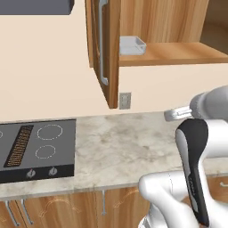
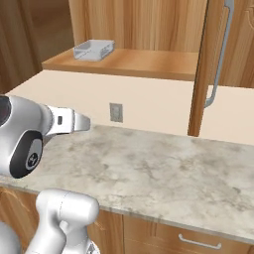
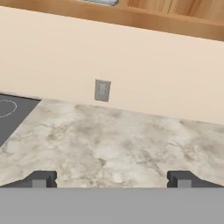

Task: Retrieve the tupperware and aluminum foil from the cabinet and place them on the dining counter near the plate with shrimp and kebab skewer to prepare for storing leftovers.

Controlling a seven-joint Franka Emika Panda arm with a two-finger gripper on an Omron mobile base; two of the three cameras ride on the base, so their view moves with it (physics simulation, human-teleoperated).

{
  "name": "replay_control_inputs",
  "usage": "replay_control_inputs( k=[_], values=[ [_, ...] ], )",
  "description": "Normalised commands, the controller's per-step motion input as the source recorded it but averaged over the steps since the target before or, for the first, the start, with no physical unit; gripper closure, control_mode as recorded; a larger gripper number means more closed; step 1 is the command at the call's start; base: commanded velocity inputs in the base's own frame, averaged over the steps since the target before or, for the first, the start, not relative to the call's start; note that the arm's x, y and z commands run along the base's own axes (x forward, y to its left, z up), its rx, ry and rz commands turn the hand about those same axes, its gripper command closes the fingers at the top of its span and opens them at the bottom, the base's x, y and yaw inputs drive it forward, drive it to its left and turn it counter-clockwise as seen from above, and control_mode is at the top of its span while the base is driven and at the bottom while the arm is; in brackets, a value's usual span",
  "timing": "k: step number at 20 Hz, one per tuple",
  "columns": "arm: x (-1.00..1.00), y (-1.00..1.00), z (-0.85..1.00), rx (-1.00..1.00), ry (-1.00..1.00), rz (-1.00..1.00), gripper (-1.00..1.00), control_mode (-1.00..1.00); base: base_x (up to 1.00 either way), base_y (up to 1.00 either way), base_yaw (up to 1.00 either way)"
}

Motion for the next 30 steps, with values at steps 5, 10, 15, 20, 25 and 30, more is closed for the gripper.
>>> replay_control_inputs(
  k=[5,10,15,20,25,30],
  values=[
    [0.02,-0.01,0.74,-0.01,0.00,0.07,-1.00,-1.00,0.00,0.00,0.00],
    [0.07,0.00,0.71,-0.03,0.00,0.30,-1.00,-1.00,0.00,0.00,0.00],
    [0.18,0.14,0.74,-0.21,-0.06,0.29,-1.00,-1.00,0.00,0.00,0.00],
    [0.44,0.42,0.17,-0.04,-0.11,0.28,-1.00,-1.00,0.00,0.00,0.00],
    [0.71,0.32,-0.15,0.00,-0.05,0.28,-1.00,-1.00,0.00,0.00,0.00],
    [0.84,0.10,-0.03,0.00,0.00,0.19,-1.00,-1.00,0.00,0.00,0.00]
  ],
)
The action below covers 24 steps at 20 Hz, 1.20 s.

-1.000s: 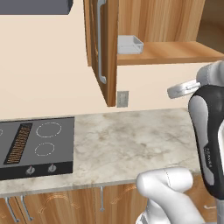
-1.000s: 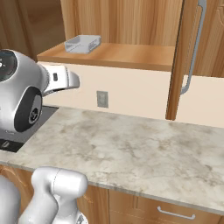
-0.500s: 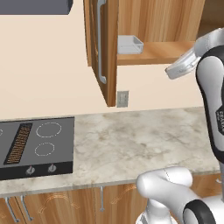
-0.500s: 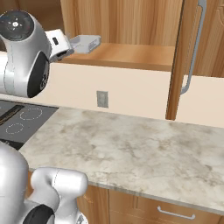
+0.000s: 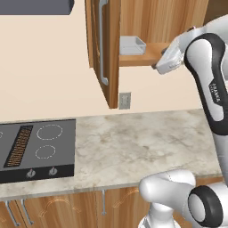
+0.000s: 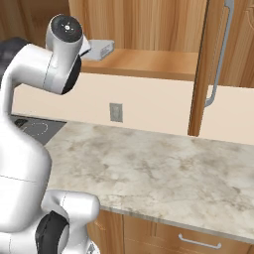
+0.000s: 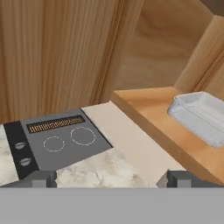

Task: Retrieve the tupperware and aluminum foil from the cabinet and place them on the dining counter near the plate with shrimp and kebab skewer to prepare for storing leftovers.

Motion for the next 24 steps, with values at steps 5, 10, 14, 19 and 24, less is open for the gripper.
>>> replay_control_inputs(
  k=[5,10,14,19,24],
  values=[
    [0.77,0.01,0.00,0.00,0.00,0.10,-1.00,-1.00,0.00,0.00,0.00],
    [0.75,0.00,0.00,0.00,0.00,0.10,-1.00,-1.00,0.00,0.00,0.00],
    [0.80,0.00,0.00,0.00,0.00,0.05,-1.00,-1.00,0.00,0.00,0.00],
    [0.80,0.00,0.00,0.00,0.00,0.01,-1.00,-1.00,0.00,0.00,0.00],
    [0.82,0.00,0.00,-0.01,0.00,0.01,-1.00,-1.00,0.00,0.00,0.00]
  ],
)
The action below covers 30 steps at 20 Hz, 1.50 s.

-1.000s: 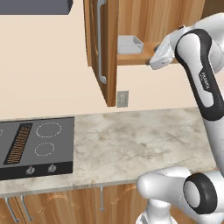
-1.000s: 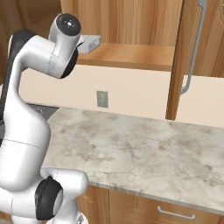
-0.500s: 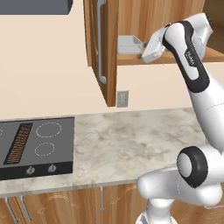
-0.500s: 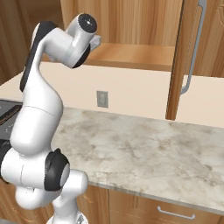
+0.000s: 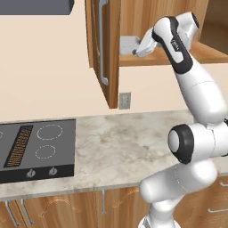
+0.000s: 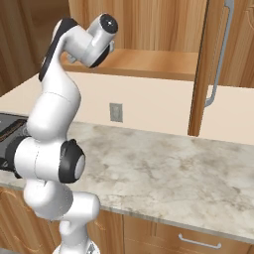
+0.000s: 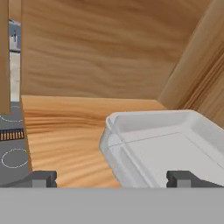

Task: Retrieve the tupperware and aluminum foil from the cabinet and place them on the dining counter near the plate with shrimp and kebab skewer to prepare for storing leftovers.

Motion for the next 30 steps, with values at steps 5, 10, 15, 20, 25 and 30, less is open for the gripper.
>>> replay_control_inputs(
  k=[5,10,15,20,25,30],
  values=[
    [0.81,0.00,-0.02,-0.02,0.00,0.03,-1.00,-1.00,0.00,0.00,0.00],
    [0.73,0.01,-0.07,-0.04,0.00,0.06,-1.00,-1.00,0.00,0.00,0.00],
    [0.37,0.10,-0.29,-0.18,0.10,0.07,-1.00,-1.00,0.00,0.00,0.00],
    [0.25,0.08,-0.53,-0.24,0.16,0.03,1.00,-1.00,0.00,0.00,0.00],
    [0.08,0.04,-0.85,-0.12,-0.08,0.01,1.00,-1.00,0.00,0.00,0.00],
    [-0.88,-0.07,-0.99,0.00,-0.80,-0.05,1.00,-1.00,0.00,0.00,0.00]
  ],
)
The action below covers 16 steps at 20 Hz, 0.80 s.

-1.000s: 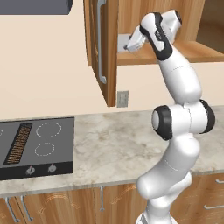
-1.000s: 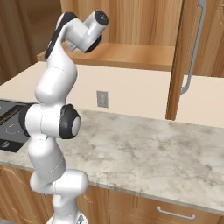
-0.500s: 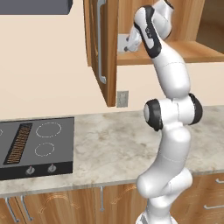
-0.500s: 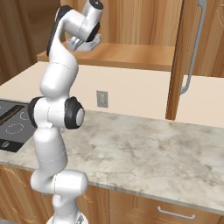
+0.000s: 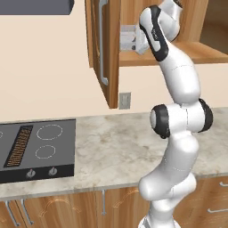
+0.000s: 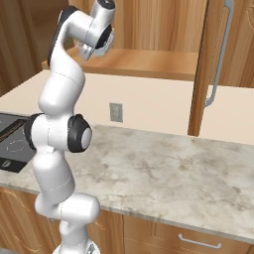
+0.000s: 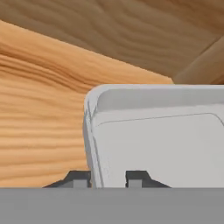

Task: Retrieve the tupperware and aluminum foil from the cabinet and place them on the dining counter near the plate with shrimp and kebab skewer to prepare for storing leftovers.

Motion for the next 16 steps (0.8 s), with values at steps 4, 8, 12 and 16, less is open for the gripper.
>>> replay_control_inputs(
  k=[4,8,12,16],
  values=[
    [-1.00,-0.02,-0.71,0.01,-0.99,-0.02,1.00,-1.00,0.00,0.00,0.00],
    [-1.00,-0.01,0.09,0.00,-0.29,0.00,1.00,-1.00,0.00,0.00,0.00],
    [-1.00,-0.18,0.59,0.00,0.05,0.01,1.00,-1.00,0.00,0.00,0.00],
    [-1.00,-0.43,0.66,0.00,0.19,0.00,1.00,-1.00,0.00,0.00,0.00]
  ],
)
